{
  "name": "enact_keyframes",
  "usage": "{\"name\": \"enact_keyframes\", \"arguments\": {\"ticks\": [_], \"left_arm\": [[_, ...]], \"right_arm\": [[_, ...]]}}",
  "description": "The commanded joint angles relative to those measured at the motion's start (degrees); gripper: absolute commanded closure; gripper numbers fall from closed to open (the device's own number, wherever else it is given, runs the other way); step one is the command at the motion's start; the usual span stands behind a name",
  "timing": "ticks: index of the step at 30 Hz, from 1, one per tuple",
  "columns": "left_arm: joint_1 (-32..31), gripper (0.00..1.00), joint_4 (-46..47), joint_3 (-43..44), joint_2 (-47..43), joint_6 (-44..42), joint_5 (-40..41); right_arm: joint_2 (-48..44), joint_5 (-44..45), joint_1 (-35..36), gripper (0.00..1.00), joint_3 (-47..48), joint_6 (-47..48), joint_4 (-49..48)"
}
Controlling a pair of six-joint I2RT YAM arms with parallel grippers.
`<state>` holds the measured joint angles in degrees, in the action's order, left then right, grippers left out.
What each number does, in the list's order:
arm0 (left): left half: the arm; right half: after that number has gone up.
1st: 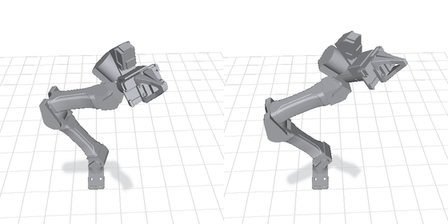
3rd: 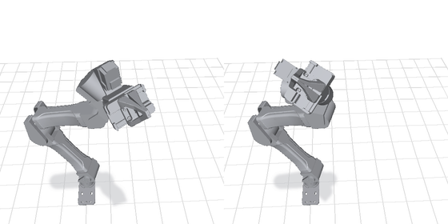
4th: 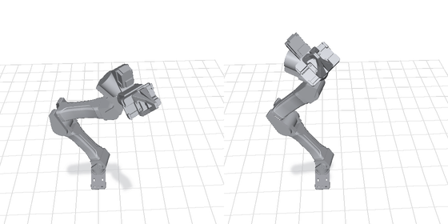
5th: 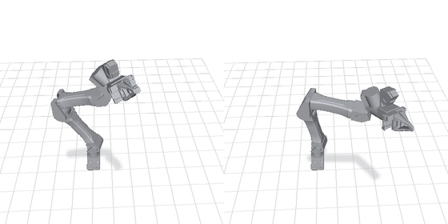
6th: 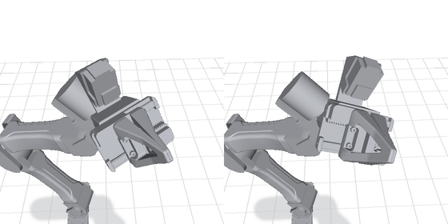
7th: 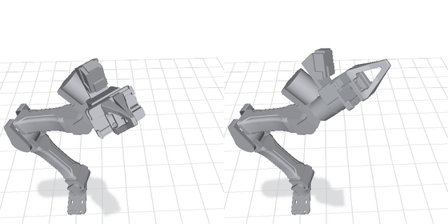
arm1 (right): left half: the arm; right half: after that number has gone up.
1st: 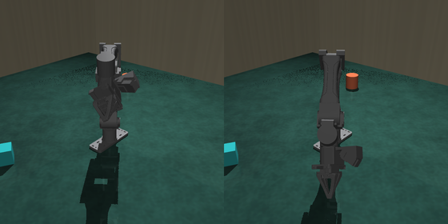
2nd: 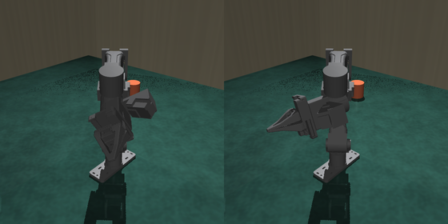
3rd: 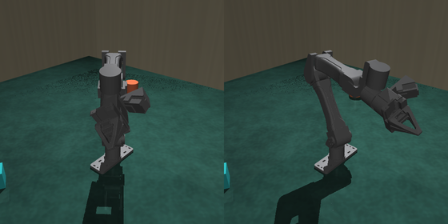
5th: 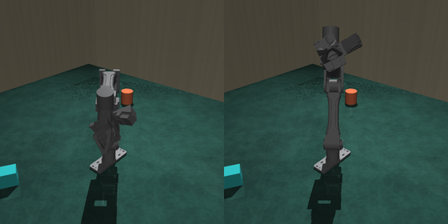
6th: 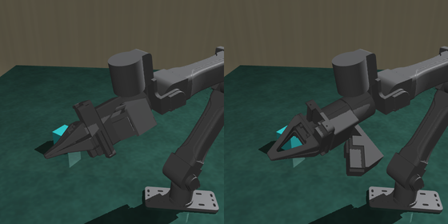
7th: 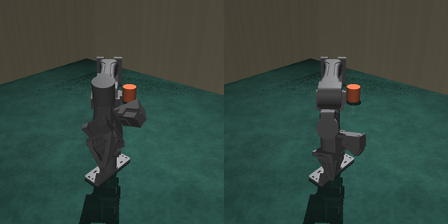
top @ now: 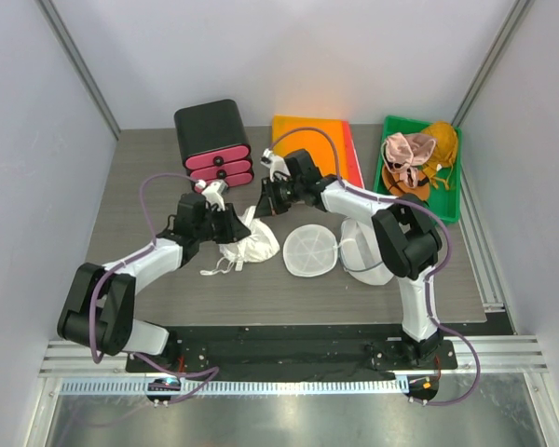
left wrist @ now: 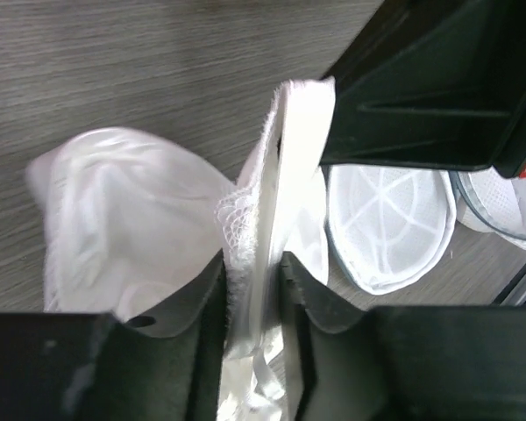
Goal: Place the bra in the laundry bag and zip it closed
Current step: Adjust the bra at the center of the board, then pick up the bra from the center of the board.
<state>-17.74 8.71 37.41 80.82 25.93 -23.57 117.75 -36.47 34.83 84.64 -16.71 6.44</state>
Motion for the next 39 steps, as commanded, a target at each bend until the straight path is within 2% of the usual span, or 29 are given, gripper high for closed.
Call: {"name": "enact_keyframes", "arguments": {"ticks": [1, 2, 4, 5, 6, 7, 8, 11, 15, 17, 18, 21, 25, 33, 39], "left_arm": [[-0.19, 0.89, -2.03, -0.41, -2.59, 3.50, 0.37], [-0.19, 1.00, -2.64, -0.23, -2.59, 4.64, 1.59], [-0.19, 1.00, -4.57, 0.03, -3.38, 9.12, 4.05], [-0.11, 1.00, -4.93, 0.03, -3.82, 10.53, 4.67], [-0.19, 1.00, -5.54, -0.05, -5.48, 12.89, 7.11], [-0.11, 1.00, -5.72, -0.49, -6.36, 14.13, 8.36], [-0.19, 1.00, -5.29, -0.93, -7.59, 14.67, 9.24], [-0.19, 1.00, -5.11, -2.60, -12.43, 17.92, 13.63], [-0.19, 1.00, -7.12, -3.31, -17.09, 23.19, 17.66], [-0.28, 1.00, -11.23, -2.87, -18.67, 27.40, 19.78], [-0.28, 1.00, -12.74, -2.26, -18.85, 28.55, 20.49], [-0.19, 1.00, -19.25, -0.85, -18.06, 32.24, 21.91], [-0.28, 1.00, -24.79, -1.19, -19.73, 36.29, 26.29], [-0.98, 1.00, -38.14, -4.00, -28.59, 46.12, 35.96], [-0.98, 1.00, -39.65, -7.70, -31.86, 47.63, 38.86]], "right_arm": [[0.63, 3.76, 0.33, 0.98, 6.49, -1.04, -0.46], [0.46, 4.56, 0.41, 0.98, 6.76, -1.65, -0.37], [-0.41, 9.10, 1.11, 0.87, 6.33, -3.32, 0.41], [-1.03, 10.09, 1.47, 0.74, 5.89, -3.42, 0.77], [-3.21, 11.32, 1.82, 0.67, 5.10, -4.37, 1.03], [-4.62, 16.64, 2.08, 0.59, 2.40, -5.34, 1.64], [-6.64, 18.69, 2.43, 0.44, 0.54, -6.39, 1.47], [-13.76, 24.51, 2.79, 0.28, -7.19, -10.96, 0.51], [-21.50, 27.67, 4.37, 0.21, -16.07, -13.61, -3.35], [-25.54, 27.07, 5.24, 0.16, -20.99, -15.19, -6.07], [-26.60, 26.37, 6.03, 0.15, -23.97, -15.37, -11.39], [-27.41, 23.83, 6.57, 0.12, -26.28, -17.04, -16.44], [-23.37, 18.72, 8.15, 0.13, -24.35, -17.13, -17.77], [-15.90, 17.13, 12.81, 0.21, -21.37, -17.30, -20.67], [-11.32, 12.57, 14.65, 0.21, -19.34, -18.89, -22.95]]}}
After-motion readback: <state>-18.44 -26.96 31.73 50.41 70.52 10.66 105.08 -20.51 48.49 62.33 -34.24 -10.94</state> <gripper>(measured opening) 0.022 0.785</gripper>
